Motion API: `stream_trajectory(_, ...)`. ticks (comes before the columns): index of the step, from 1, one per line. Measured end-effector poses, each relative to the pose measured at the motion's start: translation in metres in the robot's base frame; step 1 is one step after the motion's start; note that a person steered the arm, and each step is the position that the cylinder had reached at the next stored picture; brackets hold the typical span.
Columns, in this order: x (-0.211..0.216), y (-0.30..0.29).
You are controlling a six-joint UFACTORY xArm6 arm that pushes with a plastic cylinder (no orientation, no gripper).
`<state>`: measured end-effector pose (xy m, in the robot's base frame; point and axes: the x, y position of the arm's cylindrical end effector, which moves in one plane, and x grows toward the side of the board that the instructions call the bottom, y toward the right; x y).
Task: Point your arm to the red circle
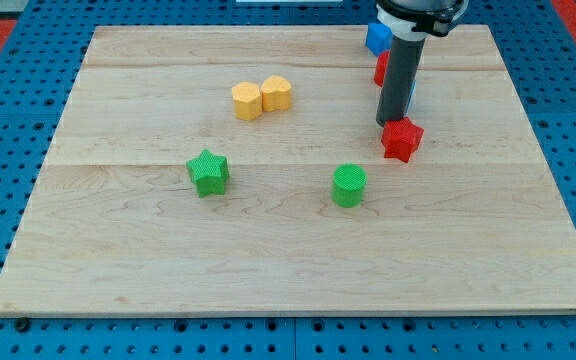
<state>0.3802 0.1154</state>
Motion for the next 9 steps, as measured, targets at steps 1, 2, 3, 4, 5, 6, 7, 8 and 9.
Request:
stream_trajectory(1, 0.012, -0.041)
stream_trajectory(2, 0.041, -0.04)
stream_trajectory(3, 0.037, -0.04)
stream_trajectory(4, 0.031, -0.041)
stream_trajectory(5, 0.026, -0.041)
stream_trajectory(6, 0.024, -0.041)
stream_trajectory(7, 0.023, -0.042)
stream_trajectory(8, 0.021, -0.043)
stream_trajectory(9, 0.021, -0.043)
